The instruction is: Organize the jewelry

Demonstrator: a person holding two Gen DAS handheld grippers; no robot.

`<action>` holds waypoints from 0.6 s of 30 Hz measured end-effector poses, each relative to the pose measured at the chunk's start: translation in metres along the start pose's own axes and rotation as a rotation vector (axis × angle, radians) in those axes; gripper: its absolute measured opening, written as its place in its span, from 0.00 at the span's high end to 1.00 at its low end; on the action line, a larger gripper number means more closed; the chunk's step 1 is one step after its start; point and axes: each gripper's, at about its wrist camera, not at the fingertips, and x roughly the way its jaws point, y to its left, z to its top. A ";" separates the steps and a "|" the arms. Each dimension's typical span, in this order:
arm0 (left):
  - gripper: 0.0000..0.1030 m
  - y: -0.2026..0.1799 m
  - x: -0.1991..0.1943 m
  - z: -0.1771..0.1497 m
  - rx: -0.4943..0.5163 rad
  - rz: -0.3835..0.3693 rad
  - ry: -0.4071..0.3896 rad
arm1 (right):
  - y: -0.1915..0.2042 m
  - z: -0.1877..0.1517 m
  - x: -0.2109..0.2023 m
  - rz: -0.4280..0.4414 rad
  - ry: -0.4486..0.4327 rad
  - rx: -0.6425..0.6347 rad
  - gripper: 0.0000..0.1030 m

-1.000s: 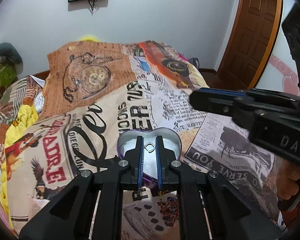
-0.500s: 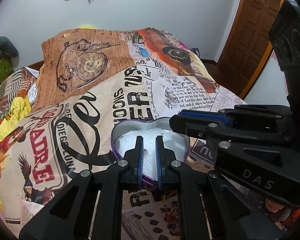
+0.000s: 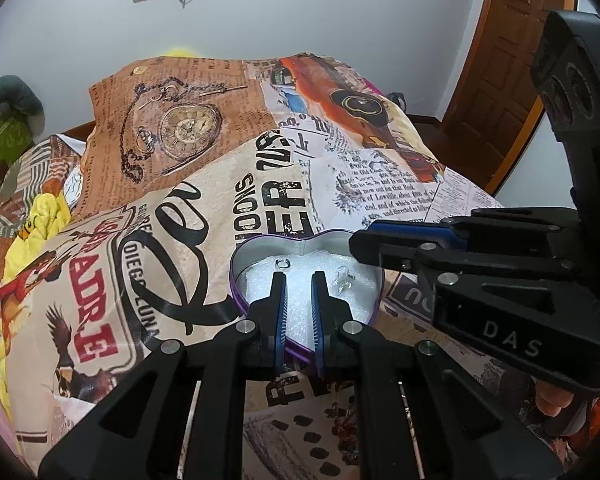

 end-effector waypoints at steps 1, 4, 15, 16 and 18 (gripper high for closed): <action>0.90 0.000 -0.001 0.000 -0.002 0.000 0.000 | 0.001 0.000 -0.002 -0.008 -0.003 -0.004 0.90; 0.89 0.000 -0.007 0.000 -0.006 0.005 -0.007 | 0.003 0.000 -0.008 -0.018 -0.011 -0.013 0.89; 0.77 -0.001 -0.048 0.000 -0.006 0.042 -0.068 | 0.017 -0.002 -0.044 -0.068 -0.079 -0.053 0.74; 0.76 -0.001 -0.053 -0.001 -0.006 0.047 -0.073 | 0.018 -0.003 -0.046 -0.070 -0.084 -0.055 0.74; 0.76 -0.001 -0.059 -0.002 -0.006 0.052 -0.079 | 0.020 -0.004 -0.053 -0.072 -0.095 -0.059 0.74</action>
